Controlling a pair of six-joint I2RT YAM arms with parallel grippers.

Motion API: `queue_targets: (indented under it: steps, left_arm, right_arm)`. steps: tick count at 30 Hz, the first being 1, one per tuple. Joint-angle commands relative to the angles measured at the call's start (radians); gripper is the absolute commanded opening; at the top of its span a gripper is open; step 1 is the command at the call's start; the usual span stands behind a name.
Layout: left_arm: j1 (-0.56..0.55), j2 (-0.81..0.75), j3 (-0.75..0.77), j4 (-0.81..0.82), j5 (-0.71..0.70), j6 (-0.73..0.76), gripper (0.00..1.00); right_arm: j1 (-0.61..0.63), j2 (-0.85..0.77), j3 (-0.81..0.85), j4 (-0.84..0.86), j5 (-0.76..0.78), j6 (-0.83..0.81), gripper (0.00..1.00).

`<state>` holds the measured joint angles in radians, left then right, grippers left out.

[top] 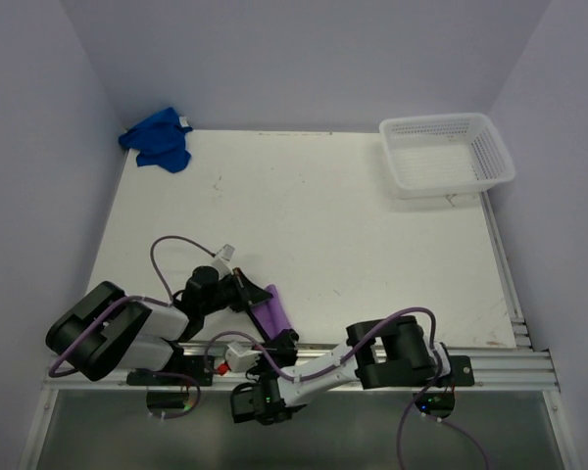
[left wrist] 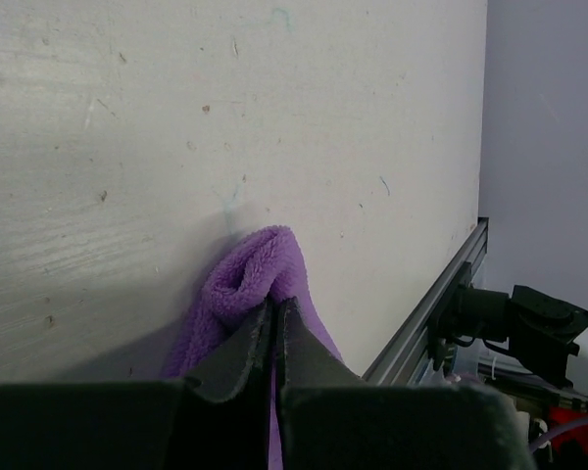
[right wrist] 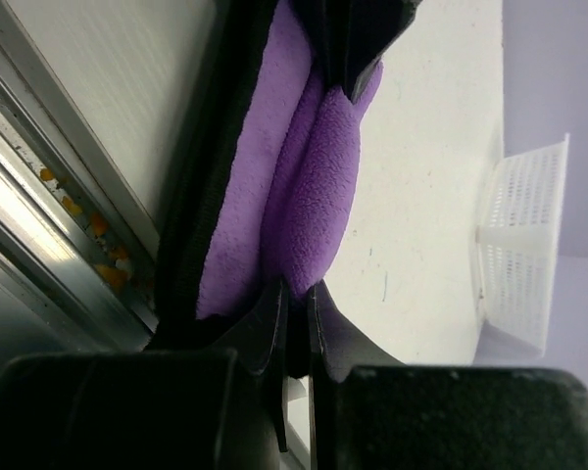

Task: Roll the towels
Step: Roll the towel

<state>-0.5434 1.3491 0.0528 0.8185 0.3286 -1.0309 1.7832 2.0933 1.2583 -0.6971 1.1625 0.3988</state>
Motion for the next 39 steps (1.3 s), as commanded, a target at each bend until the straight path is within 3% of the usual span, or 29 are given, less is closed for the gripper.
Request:
queue_targets:
  steps: [1, 12, 19, 24, 28, 34, 39]
  left_arm:
    - [0.028, 0.015, -0.01, -0.073, -0.223, 0.042, 0.0]
    - [0.019, 0.084, 0.01, -0.087, -0.269, 0.031, 0.0]
    - [0.01, 0.081, 0.005, -0.094, -0.28, 0.031, 0.0]
    - [0.007, 0.058, -0.004, -0.105, -0.287, 0.034, 0.0]
    - [0.0, 0.048, -0.016, -0.105, -0.298, 0.035, 0.0]
    - [-0.013, 0.048, -0.03, -0.09, -0.309, 0.032, 0.0]
    - [-0.024, 0.05, -0.039, -0.076, -0.315, 0.032, 0.0]
  right_arm:
    - [0.033, -0.101, -0.04, 0.087, -0.148, 0.075, 0.06]
    - [-0.025, -0.38, -0.226, 0.277, -0.334, 0.138, 0.45]
    - [-0.096, -0.622, -0.347, 0.35, -0.418, 0.201, 0.5]
    - [-0.29, -0.858, -0.564, 0.551, -0.623, 0.294, 0.5]
    - [-0.503, -0.927, -0.634, 0.651, -0.797, 0.36, 0.49]
    - [-0.694, -0.911, -0.701, 0.832, -1.096, 0.48, 0.49]
    - [-0.768, -0.742, -0.666, 0.923, -1.225, 0.543, 0.5]
